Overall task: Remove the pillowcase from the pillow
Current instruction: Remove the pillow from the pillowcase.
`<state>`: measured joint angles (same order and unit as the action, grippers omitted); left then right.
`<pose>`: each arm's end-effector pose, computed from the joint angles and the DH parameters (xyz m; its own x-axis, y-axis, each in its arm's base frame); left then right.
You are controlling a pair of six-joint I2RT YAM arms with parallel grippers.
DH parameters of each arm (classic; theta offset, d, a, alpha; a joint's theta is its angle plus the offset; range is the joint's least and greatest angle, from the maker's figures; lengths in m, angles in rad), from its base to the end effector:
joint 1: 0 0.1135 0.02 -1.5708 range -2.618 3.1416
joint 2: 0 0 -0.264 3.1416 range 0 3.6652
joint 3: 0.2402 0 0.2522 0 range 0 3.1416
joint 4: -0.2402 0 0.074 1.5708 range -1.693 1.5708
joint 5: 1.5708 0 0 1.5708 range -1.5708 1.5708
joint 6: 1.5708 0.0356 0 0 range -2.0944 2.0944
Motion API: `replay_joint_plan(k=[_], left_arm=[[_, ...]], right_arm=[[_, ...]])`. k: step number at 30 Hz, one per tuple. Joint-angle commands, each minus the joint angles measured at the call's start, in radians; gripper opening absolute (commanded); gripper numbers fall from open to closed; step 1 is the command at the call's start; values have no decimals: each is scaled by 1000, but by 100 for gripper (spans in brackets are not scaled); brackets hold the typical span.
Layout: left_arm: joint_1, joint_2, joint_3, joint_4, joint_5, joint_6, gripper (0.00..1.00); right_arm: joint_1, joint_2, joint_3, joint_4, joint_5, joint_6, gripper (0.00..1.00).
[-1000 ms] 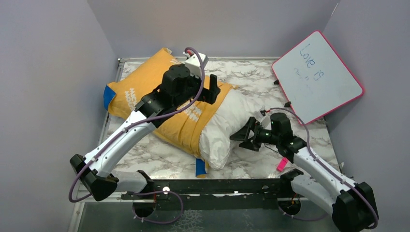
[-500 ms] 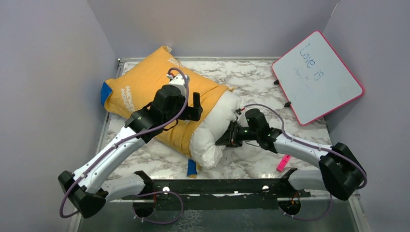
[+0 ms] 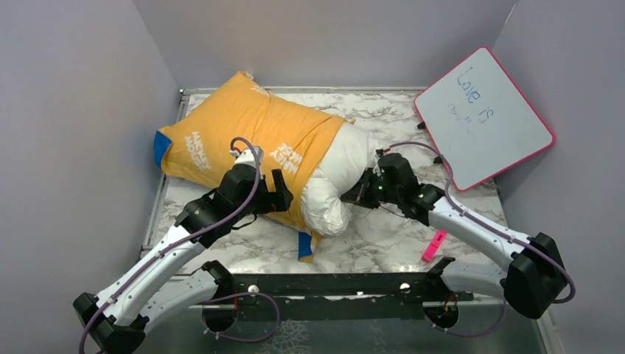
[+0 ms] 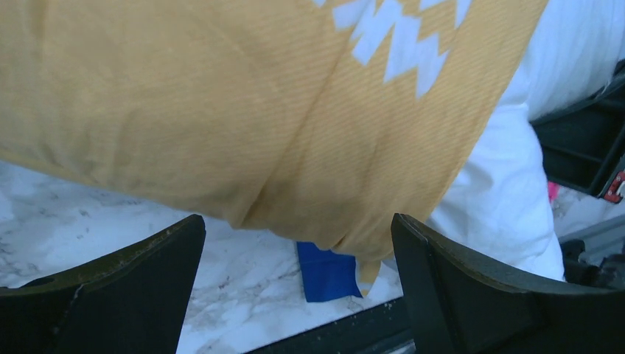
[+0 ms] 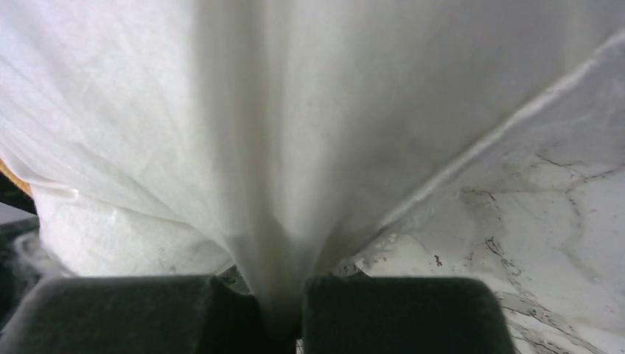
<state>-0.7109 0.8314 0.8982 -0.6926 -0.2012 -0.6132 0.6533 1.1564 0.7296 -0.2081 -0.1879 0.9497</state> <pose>0.1340 -0.1060 0.3210 -0.6603 -0.1755 -0.7302 0.1671 0.9136 -0.3707 0.1939 0.1568 0.2437 -0.8568 0.3503 -0.3784 -0.0340 0.6939 0.7192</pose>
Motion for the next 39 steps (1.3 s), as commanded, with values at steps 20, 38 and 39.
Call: replay_joint_plan(k=[20,38,39], left_arm=[[-1,49,-363,536,301,-202,38],[0,-57,-279,360,86,63,0],[-1,-29,-265,378,117,87,0]], right_arm=[[-45,20,161,-54,-23,-50,0],[-181,-48,115,-158,-153,-134,3],[-181,-57,96,-140,-185,-136,7]])
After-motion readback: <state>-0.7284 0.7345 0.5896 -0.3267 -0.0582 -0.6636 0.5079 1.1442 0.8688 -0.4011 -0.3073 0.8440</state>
